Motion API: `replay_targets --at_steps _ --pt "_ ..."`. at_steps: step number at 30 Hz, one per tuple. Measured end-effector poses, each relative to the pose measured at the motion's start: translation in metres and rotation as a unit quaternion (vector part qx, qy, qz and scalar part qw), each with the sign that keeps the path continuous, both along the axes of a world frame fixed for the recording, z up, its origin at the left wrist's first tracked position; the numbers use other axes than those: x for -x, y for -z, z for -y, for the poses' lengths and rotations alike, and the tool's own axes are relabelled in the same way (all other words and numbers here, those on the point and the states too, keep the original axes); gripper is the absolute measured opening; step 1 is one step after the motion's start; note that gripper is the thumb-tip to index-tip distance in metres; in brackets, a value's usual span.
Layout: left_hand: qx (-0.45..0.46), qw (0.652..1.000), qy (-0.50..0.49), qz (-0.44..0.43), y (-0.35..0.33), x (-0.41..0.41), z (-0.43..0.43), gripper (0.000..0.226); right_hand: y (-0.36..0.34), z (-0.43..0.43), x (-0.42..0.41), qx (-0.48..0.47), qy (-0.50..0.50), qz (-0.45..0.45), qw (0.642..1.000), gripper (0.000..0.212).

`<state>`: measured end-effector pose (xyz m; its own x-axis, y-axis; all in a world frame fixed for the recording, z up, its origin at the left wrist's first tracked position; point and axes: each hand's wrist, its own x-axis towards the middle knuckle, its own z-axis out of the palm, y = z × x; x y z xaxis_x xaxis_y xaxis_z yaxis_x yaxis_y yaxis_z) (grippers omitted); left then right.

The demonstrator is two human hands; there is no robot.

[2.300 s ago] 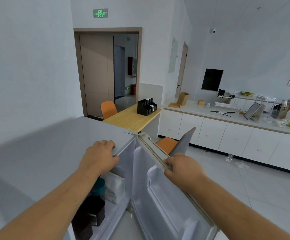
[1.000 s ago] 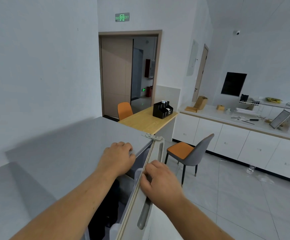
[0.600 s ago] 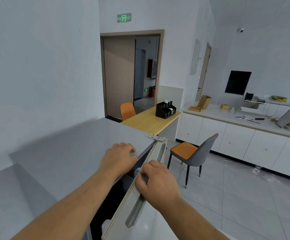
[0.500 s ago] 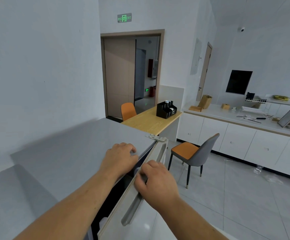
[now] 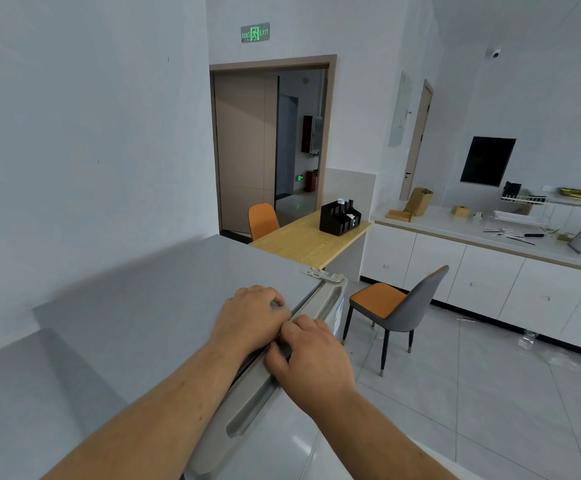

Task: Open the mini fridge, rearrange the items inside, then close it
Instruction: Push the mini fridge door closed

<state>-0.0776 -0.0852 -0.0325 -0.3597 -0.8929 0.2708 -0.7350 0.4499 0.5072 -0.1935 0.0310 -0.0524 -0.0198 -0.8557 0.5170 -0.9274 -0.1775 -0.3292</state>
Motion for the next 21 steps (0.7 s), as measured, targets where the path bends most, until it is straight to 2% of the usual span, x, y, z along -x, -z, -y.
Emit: replay_targets --at_steps 15,18,21 --pt "-0.034 0.998 0.022 -0.038 -0.005 -0.002 0.0 0.028 0.002 0.003 -0.005 0.023 0.003 0.019 1.0 0.017" --pt "-0.011 0.999 0.026 -0.021 -0.004 -0.001 -0.004 0.026 -0.001 0.0 0.005 0.015 -0.021 -0.002 1.0 0.019" --pt "0.055 0.998 0.038 -0.016 -0.003 0.001 -0.008 0.031 -0.012 -0.001 0.024 -0.024 -0.058 0.004 0.998 0.026"
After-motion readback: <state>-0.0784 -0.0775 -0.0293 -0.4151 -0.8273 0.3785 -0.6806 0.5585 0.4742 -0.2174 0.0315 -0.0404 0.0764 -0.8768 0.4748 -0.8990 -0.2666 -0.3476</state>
